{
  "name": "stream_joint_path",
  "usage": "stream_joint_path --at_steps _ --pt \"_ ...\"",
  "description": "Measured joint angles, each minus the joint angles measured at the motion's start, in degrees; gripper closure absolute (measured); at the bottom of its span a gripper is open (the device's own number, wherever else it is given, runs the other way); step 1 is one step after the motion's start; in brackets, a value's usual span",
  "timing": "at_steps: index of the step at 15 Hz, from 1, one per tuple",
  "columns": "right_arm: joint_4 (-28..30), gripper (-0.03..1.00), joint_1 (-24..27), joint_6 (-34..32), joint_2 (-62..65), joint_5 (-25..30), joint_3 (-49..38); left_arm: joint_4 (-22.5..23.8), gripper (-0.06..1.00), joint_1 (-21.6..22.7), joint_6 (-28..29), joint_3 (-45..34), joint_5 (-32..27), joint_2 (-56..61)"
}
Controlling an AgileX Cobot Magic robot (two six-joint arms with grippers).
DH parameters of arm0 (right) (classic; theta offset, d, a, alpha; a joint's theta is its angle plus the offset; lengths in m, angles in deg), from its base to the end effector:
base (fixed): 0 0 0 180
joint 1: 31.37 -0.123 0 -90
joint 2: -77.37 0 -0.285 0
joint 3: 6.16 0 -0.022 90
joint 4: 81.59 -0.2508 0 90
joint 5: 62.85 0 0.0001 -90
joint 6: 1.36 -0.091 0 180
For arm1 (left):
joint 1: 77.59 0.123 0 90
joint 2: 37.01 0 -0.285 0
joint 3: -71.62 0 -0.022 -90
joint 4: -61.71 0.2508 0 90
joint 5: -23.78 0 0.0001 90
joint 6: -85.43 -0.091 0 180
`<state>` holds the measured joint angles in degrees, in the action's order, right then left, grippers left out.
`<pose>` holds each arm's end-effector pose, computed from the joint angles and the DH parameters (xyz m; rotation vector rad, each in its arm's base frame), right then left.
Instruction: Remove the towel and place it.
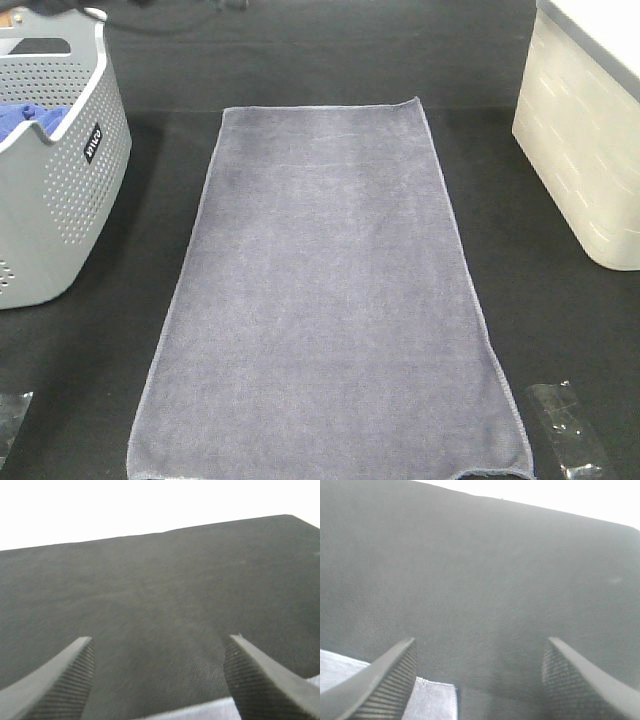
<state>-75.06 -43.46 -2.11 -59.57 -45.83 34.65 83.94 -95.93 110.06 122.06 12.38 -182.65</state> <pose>0.5322 0.1109 0.2770 -0.2801 1.9530 0.0422 0.5473 -0.1742 0.2583 0.1981 1.8388 -0.1885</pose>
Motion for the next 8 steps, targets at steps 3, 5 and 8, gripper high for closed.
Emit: stream_joint_path --at_steps 3,5,8 --pt "-1.6 0.3 0.0 0.0 8.3 15.2 0.0 -0.1 0.25 -2.0 -2.2 0.0 -21.8 8.6" --pt "-3.2 0.3 0.0 0.0 12.0 24.4 0.0 -0.6 0.25 -3.9 -7.4 0.1 -33.7 13.4" --pt "-3.5 0.3 0.0 0.0 17.8 41.0 0.0 -1.2 0.25 -5.8 -12.0 0.2 -47.2 19.5"
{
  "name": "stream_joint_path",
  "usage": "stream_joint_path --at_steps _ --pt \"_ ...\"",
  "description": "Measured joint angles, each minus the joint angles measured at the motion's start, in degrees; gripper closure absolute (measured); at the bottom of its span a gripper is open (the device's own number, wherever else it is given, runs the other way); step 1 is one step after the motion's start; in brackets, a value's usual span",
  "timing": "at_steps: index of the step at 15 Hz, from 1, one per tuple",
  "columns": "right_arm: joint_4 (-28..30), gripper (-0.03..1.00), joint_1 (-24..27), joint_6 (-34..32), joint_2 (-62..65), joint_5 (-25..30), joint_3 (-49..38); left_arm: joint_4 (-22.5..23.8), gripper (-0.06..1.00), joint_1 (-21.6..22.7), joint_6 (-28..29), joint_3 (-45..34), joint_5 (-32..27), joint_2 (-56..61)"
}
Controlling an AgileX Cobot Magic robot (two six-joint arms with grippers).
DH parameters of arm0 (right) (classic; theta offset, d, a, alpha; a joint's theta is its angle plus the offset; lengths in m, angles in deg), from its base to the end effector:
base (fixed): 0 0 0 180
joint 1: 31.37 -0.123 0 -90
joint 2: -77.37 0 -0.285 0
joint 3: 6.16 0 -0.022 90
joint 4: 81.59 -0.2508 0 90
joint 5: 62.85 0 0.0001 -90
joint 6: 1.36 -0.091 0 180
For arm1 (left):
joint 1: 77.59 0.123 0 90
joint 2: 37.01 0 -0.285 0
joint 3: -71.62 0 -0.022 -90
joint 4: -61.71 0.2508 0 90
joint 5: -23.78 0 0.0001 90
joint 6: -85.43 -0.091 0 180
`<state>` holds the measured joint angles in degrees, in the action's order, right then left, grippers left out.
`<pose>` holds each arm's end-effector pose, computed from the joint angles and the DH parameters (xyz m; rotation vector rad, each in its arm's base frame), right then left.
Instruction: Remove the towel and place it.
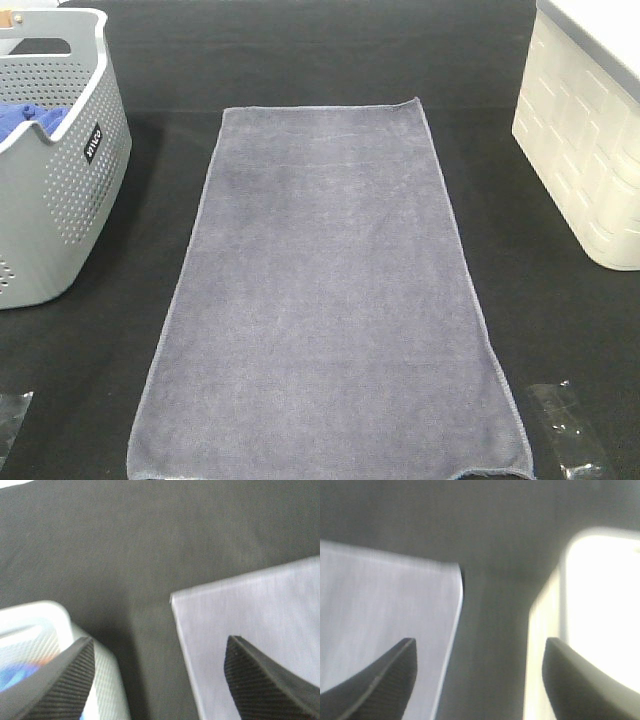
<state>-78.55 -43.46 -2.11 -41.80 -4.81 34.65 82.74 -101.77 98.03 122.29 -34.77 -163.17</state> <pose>0.4338 0.0887 0.3781 -0.2470 2.3664 0.0399 0.4397 -0.1669 0.3789 0.2958 2.2492 0.1257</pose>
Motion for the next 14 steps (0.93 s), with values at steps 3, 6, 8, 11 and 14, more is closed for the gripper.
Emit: stream_joint_path --at_steps 3,6,8,11,14 --pt "-0.1 0.3 0.0 0.0 3.2 11.0 0.1 -0.3 0.25 -0.2 -0.2 0.1 -9.9 3.9" --pt "-2.2 0.3 0.0 0.0 6.3 11.5 -3.0 -5.6 0.25 -0.2 -1.0 0.1 -10.8 7.2" --pt "-3.0 0.3 0.0 0.0 10.9 11.7 -8.0 -7.9 0.25 -0.3 -2.5 -1.9 -10.8 11.4" --pt "-3.0 0.3 0.0 0.0 17.3 11.7 -14.3 -8.0 0.25 -0.3 -2.9 -9.9 -10.8 18.3" --pt "-3.0 0.3 0.0 0.0 32.1 11.8 -32.8 -9.1 0.25 -0.3 -2.7 -34.6 -10.8 35.8"
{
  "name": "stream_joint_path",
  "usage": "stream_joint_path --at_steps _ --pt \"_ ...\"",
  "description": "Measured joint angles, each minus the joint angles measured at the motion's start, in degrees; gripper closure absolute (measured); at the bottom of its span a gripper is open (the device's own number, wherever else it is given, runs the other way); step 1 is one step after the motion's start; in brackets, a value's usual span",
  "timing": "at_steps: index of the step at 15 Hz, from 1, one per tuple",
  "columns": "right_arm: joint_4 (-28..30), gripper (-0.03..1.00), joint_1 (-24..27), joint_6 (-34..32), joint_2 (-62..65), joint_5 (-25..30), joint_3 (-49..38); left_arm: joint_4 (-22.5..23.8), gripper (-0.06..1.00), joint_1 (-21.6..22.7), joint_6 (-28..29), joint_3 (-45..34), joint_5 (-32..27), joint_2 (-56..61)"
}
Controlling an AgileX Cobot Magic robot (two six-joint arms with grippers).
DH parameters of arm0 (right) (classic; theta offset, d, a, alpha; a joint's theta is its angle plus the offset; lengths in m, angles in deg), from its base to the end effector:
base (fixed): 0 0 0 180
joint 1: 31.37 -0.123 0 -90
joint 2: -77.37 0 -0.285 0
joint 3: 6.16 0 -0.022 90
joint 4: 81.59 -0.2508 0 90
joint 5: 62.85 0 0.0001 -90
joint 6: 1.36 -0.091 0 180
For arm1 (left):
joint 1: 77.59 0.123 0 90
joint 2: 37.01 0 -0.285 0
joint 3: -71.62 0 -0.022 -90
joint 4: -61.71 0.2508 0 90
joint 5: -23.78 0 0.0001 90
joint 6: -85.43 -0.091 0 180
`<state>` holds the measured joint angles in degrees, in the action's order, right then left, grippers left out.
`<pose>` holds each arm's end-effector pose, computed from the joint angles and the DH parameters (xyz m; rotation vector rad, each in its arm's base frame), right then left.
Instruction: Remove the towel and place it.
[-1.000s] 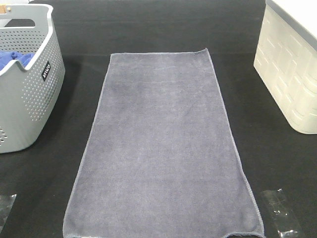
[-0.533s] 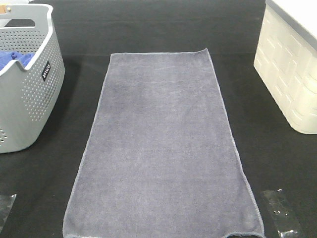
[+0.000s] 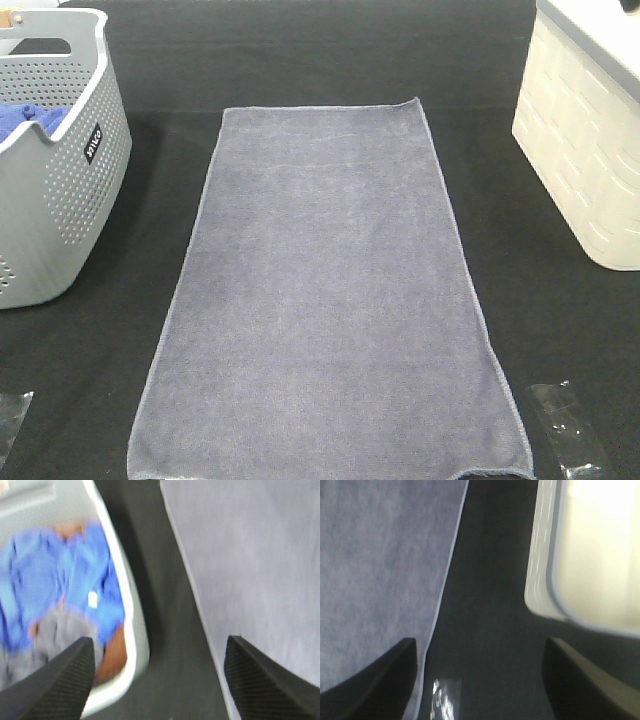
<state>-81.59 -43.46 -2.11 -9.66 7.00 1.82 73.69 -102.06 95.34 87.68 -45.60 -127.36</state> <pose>0.2681 0.0574 0.3989 -0.2570 2.5883 0.0809 0.2718 -0.1043 0.4255 0.3253 2.4538 0.0209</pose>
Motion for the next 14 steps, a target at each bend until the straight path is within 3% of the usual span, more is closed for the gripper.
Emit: stream_joint_path --at_steps 1,2,6,9,14 --pt "0.0 0.3 0.0 0.0 3.6 -0.1 -5.4 -0.2 0.25 0.0 0.5 -7.0 -0.1 5.2" --pt "0.0 0.3 0.0 0.0 3.6 -0.1 -5.4 -0.2 0.25 0.0 0.5 -7.0 -0.1 5.2" --pt "-0.8 0.3 0.0 0.0 19.0 -0.1 -26.3 -3.0 0.25 0.0 2.1 -34.0 -0.4 26.4" --pt "-1.0 0.3 0.0 0.0 29.4 0.1 -37.0 -6.6 0.25 0.0 2.1 -45.4 -0.5 39.0" --pt "-1.0 0.3 0.0 0.3 45.2 -0.9 -49.2 -7.6 0.25 0.0 1.1 -60.2 0.9 57.4"
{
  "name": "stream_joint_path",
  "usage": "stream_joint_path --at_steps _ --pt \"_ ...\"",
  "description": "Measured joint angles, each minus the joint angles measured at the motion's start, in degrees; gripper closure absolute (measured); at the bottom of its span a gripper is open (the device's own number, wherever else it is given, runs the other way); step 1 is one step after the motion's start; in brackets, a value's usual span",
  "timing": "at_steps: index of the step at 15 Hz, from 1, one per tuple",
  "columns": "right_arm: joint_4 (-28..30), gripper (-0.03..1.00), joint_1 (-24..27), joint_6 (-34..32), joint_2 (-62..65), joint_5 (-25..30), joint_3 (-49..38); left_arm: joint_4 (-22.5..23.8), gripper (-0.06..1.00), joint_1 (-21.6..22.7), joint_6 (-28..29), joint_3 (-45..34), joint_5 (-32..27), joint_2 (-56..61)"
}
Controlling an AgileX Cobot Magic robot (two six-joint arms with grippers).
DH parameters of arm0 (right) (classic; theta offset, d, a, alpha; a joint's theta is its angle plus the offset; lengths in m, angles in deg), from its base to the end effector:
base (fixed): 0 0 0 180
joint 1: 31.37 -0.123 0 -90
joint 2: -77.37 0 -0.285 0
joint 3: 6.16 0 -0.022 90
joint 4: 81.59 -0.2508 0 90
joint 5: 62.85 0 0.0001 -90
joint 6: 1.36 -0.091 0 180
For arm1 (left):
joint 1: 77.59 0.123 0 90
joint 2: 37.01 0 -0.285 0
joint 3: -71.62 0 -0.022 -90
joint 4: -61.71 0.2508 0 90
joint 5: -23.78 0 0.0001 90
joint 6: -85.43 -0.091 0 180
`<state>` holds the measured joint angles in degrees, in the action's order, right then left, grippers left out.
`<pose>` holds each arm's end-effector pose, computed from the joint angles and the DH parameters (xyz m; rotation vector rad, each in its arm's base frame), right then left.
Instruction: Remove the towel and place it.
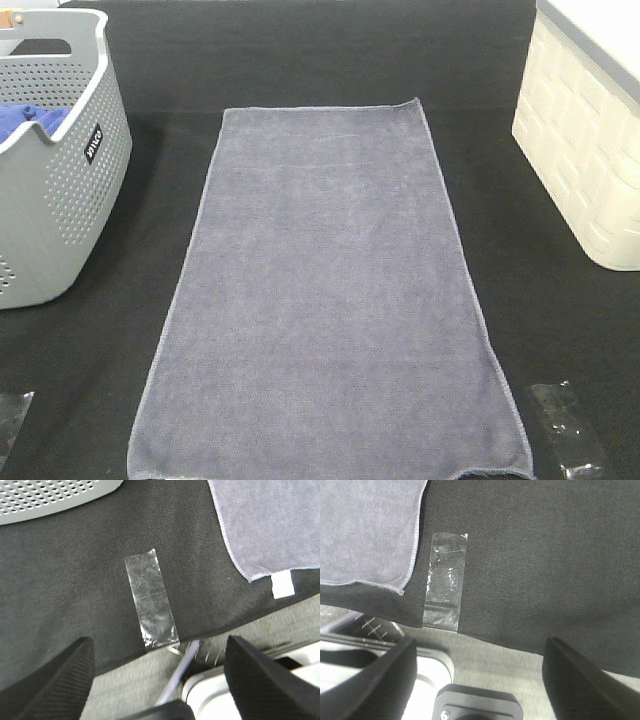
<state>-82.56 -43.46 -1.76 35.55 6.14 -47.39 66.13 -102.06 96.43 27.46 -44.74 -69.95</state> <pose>0.0745 0.0174 0.2848 -0.2677 2.6432 0.0948 0.0497 -0.0154 0.2805 0.3059 2.5244 -0.1421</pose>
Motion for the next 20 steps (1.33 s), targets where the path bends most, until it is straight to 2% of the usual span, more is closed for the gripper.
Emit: stream_joint_path --at_steps 2,4,6,8,11,20 --pt "-0.1 0.3 0.0 1.8 6.2 -0.9 -2.9 -1.3 0.25 0.0 -1.5 -2.5 4.9 4.4" --pt "-1.1 0.3 0.0 3.4 12.2 -2.2 -4.6 -3.1 0.25 0.0 -5.3 -3.2 8.8 6.1" --pt "-3.5 0.3 0.0 6.2 18.4 -3.4 -4.8 -6.0 0.25 0.0 -12.0 -3.9 9.0 6.4" --pt "-4.2 0.3 0.0 7.3 21.4 -4.7 -5.5 -8.3 0.25 0.0 -15.4 -4.1 8.9 6.4" --pt "-4.5 0.3 0.0 7.3 22.1 -7.4 -6.8 -9.0 0.25 0.0 -16.5 -4.4 8.8 6.4" --pt "-4.5 0.3 0.0 7.3 22.1 -7.6 -6.8 -9.0 0.25 0.0 -16.6 -4.4 8.8 6.4"
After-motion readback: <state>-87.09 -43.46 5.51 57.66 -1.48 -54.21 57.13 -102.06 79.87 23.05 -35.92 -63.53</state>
